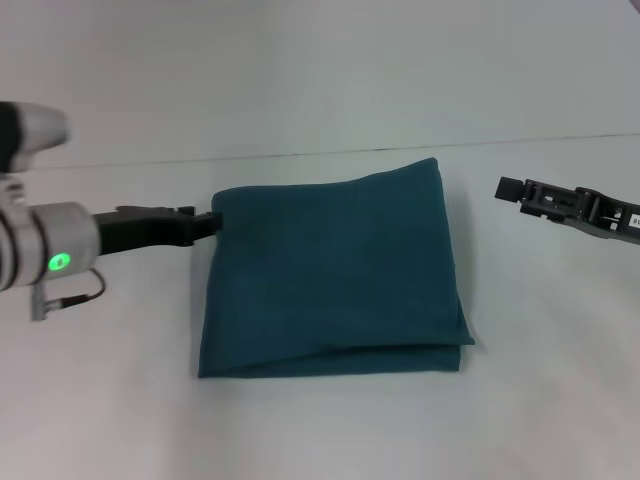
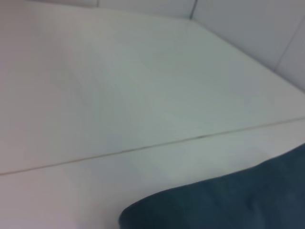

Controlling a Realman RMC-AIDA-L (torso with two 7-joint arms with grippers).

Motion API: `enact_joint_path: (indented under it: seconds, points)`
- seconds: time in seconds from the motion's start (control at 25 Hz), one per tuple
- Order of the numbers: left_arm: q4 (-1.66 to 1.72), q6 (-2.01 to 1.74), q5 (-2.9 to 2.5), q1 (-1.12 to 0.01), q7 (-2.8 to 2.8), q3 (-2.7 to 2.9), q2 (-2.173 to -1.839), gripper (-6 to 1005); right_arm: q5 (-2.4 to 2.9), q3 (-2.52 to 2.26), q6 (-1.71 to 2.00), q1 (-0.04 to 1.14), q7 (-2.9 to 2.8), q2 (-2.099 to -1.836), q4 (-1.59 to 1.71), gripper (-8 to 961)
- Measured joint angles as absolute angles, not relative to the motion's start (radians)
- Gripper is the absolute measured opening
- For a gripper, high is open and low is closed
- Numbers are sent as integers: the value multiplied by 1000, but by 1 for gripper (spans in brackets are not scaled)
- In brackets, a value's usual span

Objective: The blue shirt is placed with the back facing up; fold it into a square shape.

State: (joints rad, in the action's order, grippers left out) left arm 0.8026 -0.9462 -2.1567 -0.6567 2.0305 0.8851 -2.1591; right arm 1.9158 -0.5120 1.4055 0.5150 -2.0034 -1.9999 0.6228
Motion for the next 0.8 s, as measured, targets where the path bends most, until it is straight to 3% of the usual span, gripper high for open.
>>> enact_joint_path:
  seconds: [0.16, 0.52, 0.72, 0.8]
  points:
    - [895, -1135, -2018, -548, 1941, 830, -2169, 412, 1895, -490, 1442, 491, -1902, -2002, 620, 931]
    - [815, -1582, -1833, -441, 1693, 560, -2165, 736, 1871, -503, 1610, 447, -1596, -2009, 612, 932]
    - [784, -1688, -1833, -390, 1584, 527, -2170, 876, 1879, -575, 1621, 455, -1447, -2039, 612, 931]
    - [765, -1743, -1839, -374, 1519, 515, -2170, 881, 1879, -602, 1606, 464, -1422, -2055, 609, 929]
